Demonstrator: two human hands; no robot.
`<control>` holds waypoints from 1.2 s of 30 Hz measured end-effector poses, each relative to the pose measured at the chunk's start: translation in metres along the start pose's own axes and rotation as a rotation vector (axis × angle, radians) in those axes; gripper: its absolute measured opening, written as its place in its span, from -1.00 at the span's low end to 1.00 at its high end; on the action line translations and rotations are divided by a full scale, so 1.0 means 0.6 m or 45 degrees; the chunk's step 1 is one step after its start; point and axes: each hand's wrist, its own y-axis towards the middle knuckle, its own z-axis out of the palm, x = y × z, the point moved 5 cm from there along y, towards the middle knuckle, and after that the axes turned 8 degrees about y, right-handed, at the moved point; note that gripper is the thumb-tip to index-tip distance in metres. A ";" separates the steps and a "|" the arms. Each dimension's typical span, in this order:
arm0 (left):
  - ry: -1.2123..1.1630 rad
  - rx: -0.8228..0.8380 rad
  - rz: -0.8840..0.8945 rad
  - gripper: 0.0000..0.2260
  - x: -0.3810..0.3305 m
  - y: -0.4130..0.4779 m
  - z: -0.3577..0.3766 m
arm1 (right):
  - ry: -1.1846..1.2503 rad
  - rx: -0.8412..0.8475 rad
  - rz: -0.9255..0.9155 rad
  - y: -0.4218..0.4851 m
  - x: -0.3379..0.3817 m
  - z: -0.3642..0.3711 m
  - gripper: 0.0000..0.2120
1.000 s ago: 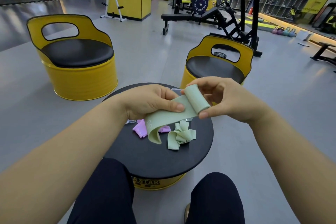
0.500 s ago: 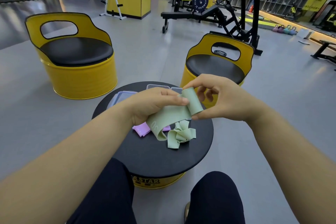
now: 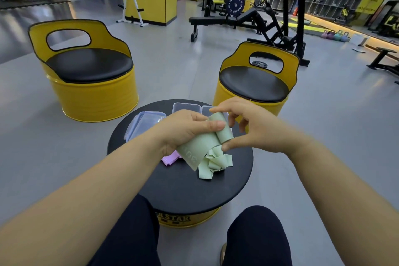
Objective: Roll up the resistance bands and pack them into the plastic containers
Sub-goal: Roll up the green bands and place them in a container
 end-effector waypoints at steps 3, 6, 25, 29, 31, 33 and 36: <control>-0.117 -0.065 0.032 -0.73 -0.003 0.002 -0.006 | 0.453 -0.134 0.146 -0.008 -0.016 0.023 -0.37; -0.184 -0.157 0.071 -0.69 -0.001 0.007 -0.016 | 0.863 -0.359 0.253 -0.012 -0.022 0.051 -0.60; -0.251 -0.312 0.168 -0.85 -0.008 0.000 -0.039 | 0.882 -0.601 0.200 0.007 -0.008 0.026 -0.83; -0.344 -0.342 0.230 -0.89 -0.018 -0.003 -0.039 | 0.859 -0.577 0.168 0.006 -0.003 0.020 -0.76; -0.367 -0.375 0.266 -0.86 -0.018 -0.006 -0.037 | 0.892 -0.592 0.164 0.003 -0.004 0.021 -0.73; -0.362 -0.409 0.305 -0.82 -0.015 -0.007 -0.036 | 0.942 -0.608 0.176 0.000 -0.004 0.024 -0.72; -0.339 -0.442 0.363 -0.76 -0.015 -0.010 -0.034 | 1.028 -0.647 0.236 -0.003 -0.007 0.028 -0.77</control>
